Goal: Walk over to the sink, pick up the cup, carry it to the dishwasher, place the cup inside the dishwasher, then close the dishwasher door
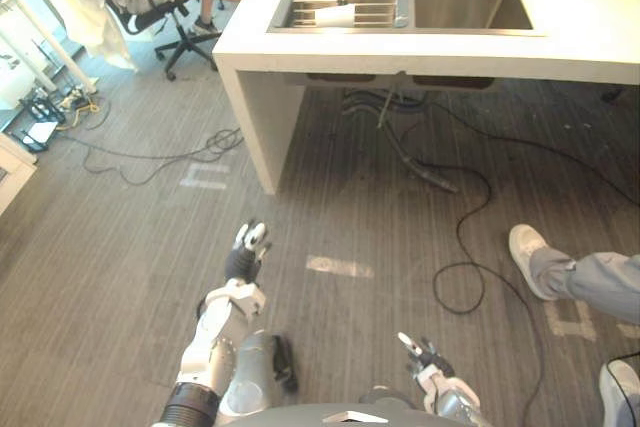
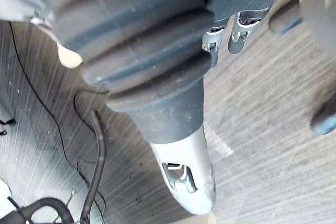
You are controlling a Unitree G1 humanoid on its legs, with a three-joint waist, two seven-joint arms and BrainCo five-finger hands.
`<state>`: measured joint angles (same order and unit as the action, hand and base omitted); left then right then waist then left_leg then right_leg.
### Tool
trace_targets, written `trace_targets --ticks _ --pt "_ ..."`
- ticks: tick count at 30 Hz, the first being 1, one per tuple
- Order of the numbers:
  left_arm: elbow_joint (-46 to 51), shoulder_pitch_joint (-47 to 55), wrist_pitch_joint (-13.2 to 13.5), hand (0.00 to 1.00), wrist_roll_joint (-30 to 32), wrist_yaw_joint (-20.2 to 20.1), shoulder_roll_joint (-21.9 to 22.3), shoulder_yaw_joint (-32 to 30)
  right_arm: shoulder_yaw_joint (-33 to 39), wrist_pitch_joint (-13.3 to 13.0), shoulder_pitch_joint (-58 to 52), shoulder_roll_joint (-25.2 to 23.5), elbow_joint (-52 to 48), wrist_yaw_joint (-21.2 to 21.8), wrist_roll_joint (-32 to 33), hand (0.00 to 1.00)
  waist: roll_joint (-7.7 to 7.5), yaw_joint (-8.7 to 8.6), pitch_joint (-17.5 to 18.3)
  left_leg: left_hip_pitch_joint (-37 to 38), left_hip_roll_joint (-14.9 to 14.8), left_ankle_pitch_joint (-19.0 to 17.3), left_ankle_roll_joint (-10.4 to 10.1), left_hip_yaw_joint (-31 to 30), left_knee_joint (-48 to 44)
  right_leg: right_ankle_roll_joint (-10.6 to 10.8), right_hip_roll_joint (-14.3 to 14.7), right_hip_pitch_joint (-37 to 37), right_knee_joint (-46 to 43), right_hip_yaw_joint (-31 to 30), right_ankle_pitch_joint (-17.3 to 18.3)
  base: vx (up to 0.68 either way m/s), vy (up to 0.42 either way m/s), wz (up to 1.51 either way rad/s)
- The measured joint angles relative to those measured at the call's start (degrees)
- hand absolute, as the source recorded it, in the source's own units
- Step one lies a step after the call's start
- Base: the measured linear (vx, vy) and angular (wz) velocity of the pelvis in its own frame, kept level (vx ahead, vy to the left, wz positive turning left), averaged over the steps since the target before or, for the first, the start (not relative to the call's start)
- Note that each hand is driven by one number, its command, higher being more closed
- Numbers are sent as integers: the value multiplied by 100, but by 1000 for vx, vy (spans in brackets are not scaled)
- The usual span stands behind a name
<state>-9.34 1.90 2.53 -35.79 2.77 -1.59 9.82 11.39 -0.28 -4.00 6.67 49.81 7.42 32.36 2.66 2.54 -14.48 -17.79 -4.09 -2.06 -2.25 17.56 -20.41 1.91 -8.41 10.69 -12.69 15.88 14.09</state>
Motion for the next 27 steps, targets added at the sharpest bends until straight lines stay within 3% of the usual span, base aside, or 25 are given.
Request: trace_targets --ticks 1,2,3,4,5,6,9,11,12,14,16,17,18,19,20,21,23,24,25,27 --pt "135 6 68 0 0 85 5 10 -12 1 -13 -7 -5 -3 3 0 7 24 4 46 93 312 -39 -53 489 85 -35 88 -30 -40 96 506 211 -31" --pt "350 50 225 0 11 212 41 -1 -10 29 -118 4 -5 -14 72 0 101 118 59 252 87 1058 -17 -117 1271 307 11 248 -161 -156 396 514 262 -50" --pt "540 152 411 0 57 304 108 -66 25 62 -253 -19 63 -18 199 0 261 203 138 411 -72 1542 718 -133 1379 513 125 446 -380 -296 803 589 314 -22" --pt "459 72 448 0 124 325 41 -109 118 102 -208 -155 145 -60 251 0 -59 129 102 384 158 1429 529 -77 1143 480 -85 506 -484 -336 932 420 237 23" --pt "521 -49 516 0 174 364 57 -208 189 196 -254 -204 170 -27 348 0 -212 99 146 316 262 1145 629 -88 945 372 -175 521 -566 -344 811 343 175 41" --pt "684 -52 628 0 242 363 60 -249 334 217 -230 -236 289 -33 396 0 -275 203 136 259 271 865 661 -31 695 338 -230 531 -558 -434 623 324 154 15" --pt "1010 -57 756 0 436 404 54 -230 637 267 -236 -273 529 -43 435 0 -261 240 165 233 297 376 719 -53 315 331 -253 678 -509 -592 172 272 157 2" --pt "1238 -66 752 0 689 442 65 -161 1110 327 -290 -266 1034 -154 673 0 -223 217 401 330 511 209 784 -142 428 383 -360 415 -1078 -873 -292 321 235 21" --pt "1288 -73 743 0 698 437 66 -131 1199 322 -330 -266 1095 -190 735 0 -226 206 467 407 602 211 783 -149 575 492 -434 225 -1433 -974 -429 353 268 24" --pt "1479 -101 686 0 837 391 68 -53 1354 233 -363 -246 1188 -238 778 0 -179 98 555 937 866 219 771 -168 1312 1526 -518 -747 -3245 -1699 -1611 298 227 15" --pt "1620 -117 665 0 916 409 -11 -66 1345 101 -337 -306 1071 -291 755 0 -190 69 554 1245 920 251 724 -87 1599 1422 -544 -1659 -4933 -1796 -1674 169 141 -10" --pt "1736 -116 665 0 916 464 -9 -59 1306 27 -328 -336 870 -360 737 0 -161 30 534 1465 920 245 730 -32 1659 1061 -633 -2206 -5681 -1528 -1447 167 123 -20" --pt "1852 -126 730 0 910 486 -16 -39 1198 23 -328 -320 722 -439 737 0 -151 -53 520 1658 919 157 740 -24 1656 676 -749 -2569 -5744 -1155 -1078 235 108 -15" --pt "1909 -146 796 0 906 518 -15 -25 1133 24 -328 -309 682 -458 738 0 -145 -103 517 1801 905 116 723 -26 1660 483 -785 -2719 -5432 -894 -743 235 31 -1" --pt "1980 -235 857 0 901 532 -17 2 1066 31 -388 -342 619 -523 736 0 -124 -132 499 1978 857 13 701 -41 1638 378 -789 -2796 -4542 -550 -458 242 7 4" --pt "2012 -314 901 0 901 532 -16 36 1072 31 -443 -373 561 -554 737 0 -105 -131 487 2030 831 -41 717 -58 1608 347 -787 -2813 -4012 -399 -416 250 -38 11" --pt "2033 -729 1028 0 900 530 -37 44 1087 54 -551 -419 513 -616 756 0 -102 -152 481 1998 621 -390 685 -157 1117 220 -675 -2718 -1874 -141 -664 273 -103 23" --pt "2083 -898 1053 0 894 531 -73 15 1071 56 -634 -453 535 -630 761 0 -10 -166 418 1988 457 -616 622 -206 808 183 -599 -2588 -1046 -129 -933 222 -124 22" --pt "2137 -920 1066 0 888 530 -96 -18 1064 61 -677 -454 562 -626 771 0 21 -167 405 2024 396 -729 563 -240 692 172 -587 -2562 -852 -116 -1072 217 -151 19" --pt "2271 -918 1180 0 823 496 -171 -92 953 198 -765 -442 776 -424 843 0 -75 -199 460 2202 244 -1055 334 -432 431 73 -617 -2429 -882 -134 -1532 242 -218 24"
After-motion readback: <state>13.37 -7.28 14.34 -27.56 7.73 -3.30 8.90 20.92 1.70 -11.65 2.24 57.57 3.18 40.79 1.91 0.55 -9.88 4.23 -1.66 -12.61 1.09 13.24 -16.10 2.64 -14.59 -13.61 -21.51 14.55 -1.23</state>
